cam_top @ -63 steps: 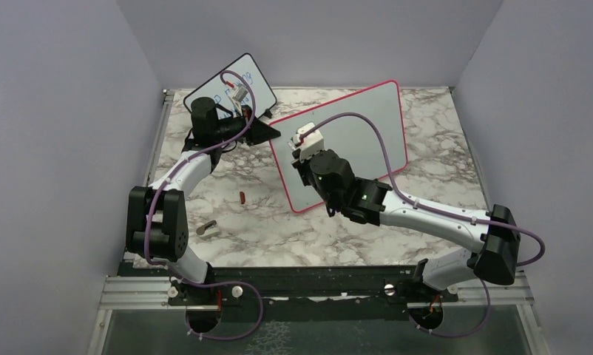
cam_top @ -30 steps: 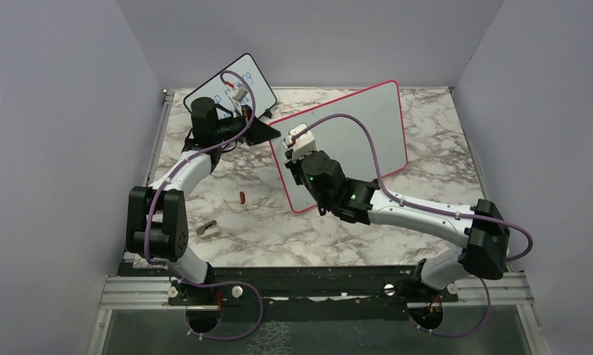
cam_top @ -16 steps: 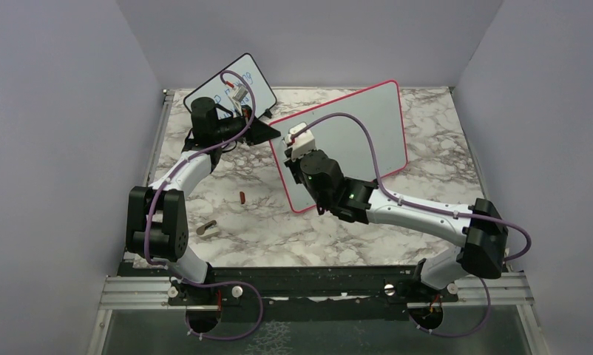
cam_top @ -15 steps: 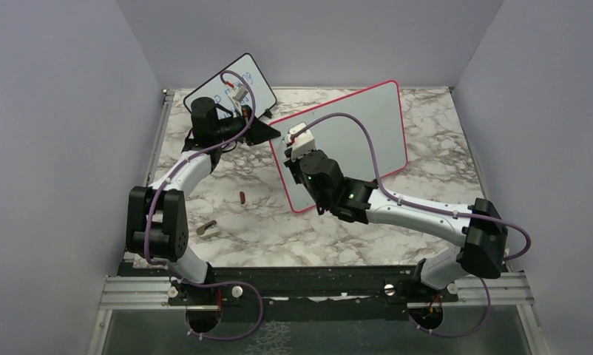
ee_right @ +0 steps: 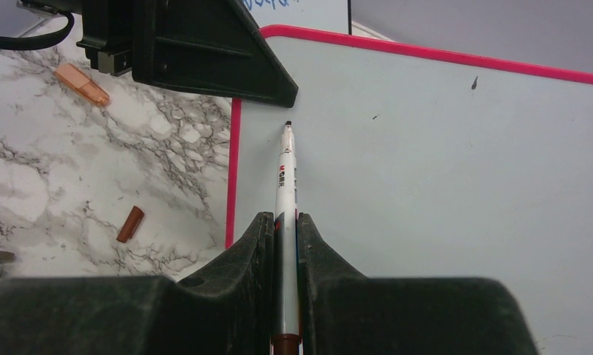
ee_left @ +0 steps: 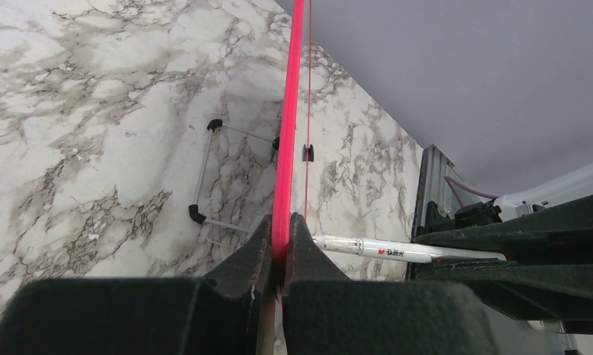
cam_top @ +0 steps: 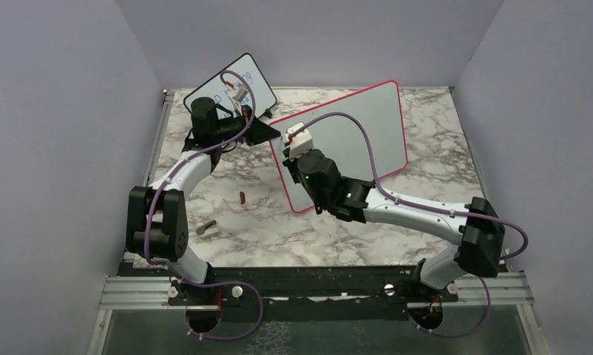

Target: Write a sentence on the whiteboard

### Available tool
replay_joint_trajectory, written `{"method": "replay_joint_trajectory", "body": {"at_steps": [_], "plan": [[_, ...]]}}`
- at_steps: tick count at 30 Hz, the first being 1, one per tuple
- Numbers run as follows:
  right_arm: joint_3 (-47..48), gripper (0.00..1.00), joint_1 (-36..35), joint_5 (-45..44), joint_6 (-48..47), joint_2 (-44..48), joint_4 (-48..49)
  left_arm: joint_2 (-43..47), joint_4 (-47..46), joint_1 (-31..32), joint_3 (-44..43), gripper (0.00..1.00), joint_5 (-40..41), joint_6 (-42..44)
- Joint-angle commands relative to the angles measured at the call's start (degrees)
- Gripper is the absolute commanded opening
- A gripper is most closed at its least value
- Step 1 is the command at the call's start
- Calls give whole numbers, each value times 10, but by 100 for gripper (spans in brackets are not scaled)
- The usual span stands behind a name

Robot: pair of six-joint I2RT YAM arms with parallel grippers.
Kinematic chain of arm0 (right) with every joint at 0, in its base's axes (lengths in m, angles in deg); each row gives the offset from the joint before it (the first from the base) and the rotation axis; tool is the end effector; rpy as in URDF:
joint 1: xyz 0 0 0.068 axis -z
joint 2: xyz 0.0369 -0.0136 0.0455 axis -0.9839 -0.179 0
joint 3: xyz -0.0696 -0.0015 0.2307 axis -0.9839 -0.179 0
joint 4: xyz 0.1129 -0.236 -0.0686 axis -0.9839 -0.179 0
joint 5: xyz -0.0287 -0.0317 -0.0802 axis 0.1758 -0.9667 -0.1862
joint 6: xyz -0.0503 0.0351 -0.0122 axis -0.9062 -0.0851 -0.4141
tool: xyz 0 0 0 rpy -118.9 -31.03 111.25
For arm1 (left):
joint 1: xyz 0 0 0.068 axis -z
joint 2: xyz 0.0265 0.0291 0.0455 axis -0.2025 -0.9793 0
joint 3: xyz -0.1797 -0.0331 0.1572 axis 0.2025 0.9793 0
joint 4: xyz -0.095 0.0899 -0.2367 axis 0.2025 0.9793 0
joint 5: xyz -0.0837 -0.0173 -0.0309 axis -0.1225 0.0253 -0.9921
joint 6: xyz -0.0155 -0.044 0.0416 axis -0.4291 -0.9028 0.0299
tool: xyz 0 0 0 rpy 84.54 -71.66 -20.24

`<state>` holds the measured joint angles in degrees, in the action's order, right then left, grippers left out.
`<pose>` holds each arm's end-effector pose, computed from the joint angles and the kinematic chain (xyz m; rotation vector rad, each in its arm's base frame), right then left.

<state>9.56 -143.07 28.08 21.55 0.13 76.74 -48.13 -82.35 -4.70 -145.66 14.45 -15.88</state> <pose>0.1947 0.3246 0.2914 -0.5389 1.6897 0.1978 0.3613 -0.0865 0.2529 0.5507 1.7320 -1.3342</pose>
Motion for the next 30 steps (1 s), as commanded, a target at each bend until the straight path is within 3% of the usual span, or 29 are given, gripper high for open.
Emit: {"method": "replay_joint_trajectory", "body": {"at_steps": [1,30], "plan": [[23,1,-4,-26,-4,-13,-12,-9,15,8,0,0,-8,15],[15,0,-4,-51,33,-5,-83,-11,15,9,0,0,-9,14]]}}
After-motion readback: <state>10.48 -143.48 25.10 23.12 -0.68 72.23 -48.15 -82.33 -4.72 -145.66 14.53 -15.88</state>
